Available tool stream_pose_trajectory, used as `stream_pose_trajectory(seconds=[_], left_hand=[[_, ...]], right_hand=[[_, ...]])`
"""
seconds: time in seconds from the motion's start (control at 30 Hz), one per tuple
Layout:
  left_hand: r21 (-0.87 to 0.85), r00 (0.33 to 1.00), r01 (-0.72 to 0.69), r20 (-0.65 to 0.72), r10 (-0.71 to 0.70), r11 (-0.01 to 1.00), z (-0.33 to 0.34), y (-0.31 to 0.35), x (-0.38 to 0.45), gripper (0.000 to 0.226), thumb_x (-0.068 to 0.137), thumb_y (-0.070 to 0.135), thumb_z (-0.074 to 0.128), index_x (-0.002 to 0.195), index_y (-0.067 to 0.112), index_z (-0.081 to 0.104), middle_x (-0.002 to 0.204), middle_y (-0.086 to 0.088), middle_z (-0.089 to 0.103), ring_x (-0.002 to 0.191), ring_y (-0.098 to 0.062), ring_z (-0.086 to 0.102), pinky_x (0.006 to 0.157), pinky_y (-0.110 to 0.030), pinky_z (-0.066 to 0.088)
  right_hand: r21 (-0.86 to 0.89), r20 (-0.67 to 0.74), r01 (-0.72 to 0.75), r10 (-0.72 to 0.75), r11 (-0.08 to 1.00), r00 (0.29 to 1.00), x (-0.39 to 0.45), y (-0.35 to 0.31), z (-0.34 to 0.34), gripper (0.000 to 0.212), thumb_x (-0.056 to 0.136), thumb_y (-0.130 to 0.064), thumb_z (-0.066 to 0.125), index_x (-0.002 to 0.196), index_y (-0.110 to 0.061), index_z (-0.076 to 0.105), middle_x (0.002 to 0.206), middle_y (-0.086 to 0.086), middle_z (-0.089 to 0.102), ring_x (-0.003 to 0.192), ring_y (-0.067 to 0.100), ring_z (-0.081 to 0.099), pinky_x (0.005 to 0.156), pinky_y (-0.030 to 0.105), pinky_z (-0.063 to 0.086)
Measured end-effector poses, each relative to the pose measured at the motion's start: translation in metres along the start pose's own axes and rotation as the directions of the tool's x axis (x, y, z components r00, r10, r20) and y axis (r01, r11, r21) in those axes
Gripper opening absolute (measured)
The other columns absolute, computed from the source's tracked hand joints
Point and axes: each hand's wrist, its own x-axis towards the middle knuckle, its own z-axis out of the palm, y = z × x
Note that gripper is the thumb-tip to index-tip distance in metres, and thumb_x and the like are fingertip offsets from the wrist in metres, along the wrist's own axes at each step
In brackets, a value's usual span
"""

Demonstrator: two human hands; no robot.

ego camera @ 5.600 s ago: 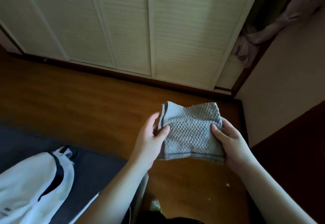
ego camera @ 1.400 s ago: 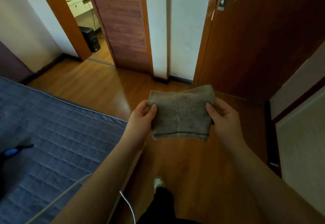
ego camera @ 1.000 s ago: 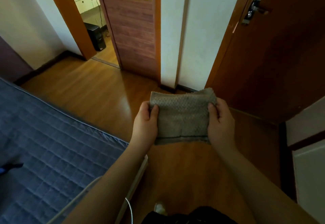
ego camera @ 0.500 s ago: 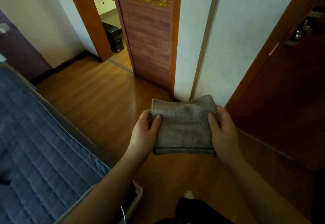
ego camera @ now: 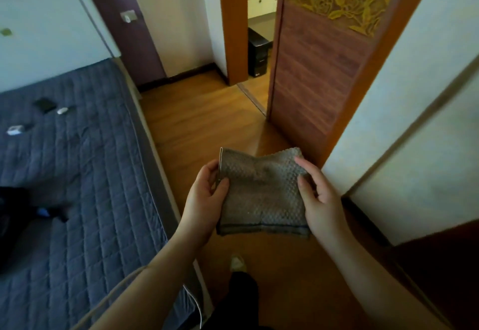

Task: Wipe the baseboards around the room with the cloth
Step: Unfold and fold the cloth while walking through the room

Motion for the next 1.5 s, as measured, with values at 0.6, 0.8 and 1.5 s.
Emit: stream_pose_trajectory(seconds=[0.6, 0.8, 1.5], left_hand=[[-0.033, 0.984, 0.092, -0.153, -0.096, 0.995, -0.025, 0.013, 0.272, 0.028, 0.095, 0.027, 0.060, 0.107, 0.052, 0.062, 0.107, 0.020, 0.068, 0.092, -0.008, 0.070, 0.065, -0.024, 0.058], [-0.008, 0.958, 0.145, -0.247, -0.143, 0.989, 0.008, 0.020, 0.371, 0.034, 0.080, 0.046, 0.069, 0.112, 0.037, 0.063, 0.104, 0.014, 0.072, 0.095, -0.009, 0.071, 0.070, -0.027, 0.060], [0.179, 0.798, 0.041, -0.599, 0.076, 0.983, -0.123, 0.057, 0.626, 0.016, 0.101, 0.031, 0.048, 0.098, 0.035, 0.063, 0.088, 0.027, 0.065, 0.086, 0.006, 0.061, 0.064, -0.007, 0.047]], right_hand=[[0.590, 0.340, -0.571, 0.466, 0.570, 0.817, 0.305, 0.033, 0.082, 0.047, 0.084, -0.031, 0.071, 0.127, -0.014, 0.063, 0.120, 0.006, 0.070, 0.107, 0.021, 0.068, 0.078, 0.032, 0.058], [0.611, 0.287, -0.491, 0.405, 0.620, 0.868, 0.421, 0.049, 0.062, 0.038, 0.079, -0.030, 0.072, 0.112, -0.011, 0.071, 0.109, 0.011, 0.073, 0.099, 0.025, 0.071, 0.068, 0.028, 0.058], [0.309, 0.374, -0.191, 0.066, 0.932, 0.925, 0.739, 0.048, 0.224, 0.020, 0.094, -0.035, 0.062, 0.112, -0.033, 0.068, 0.111, -0.011, 0.069, 0.108, 0.013, 0.062, 0.092, 0.035, 0.050]])
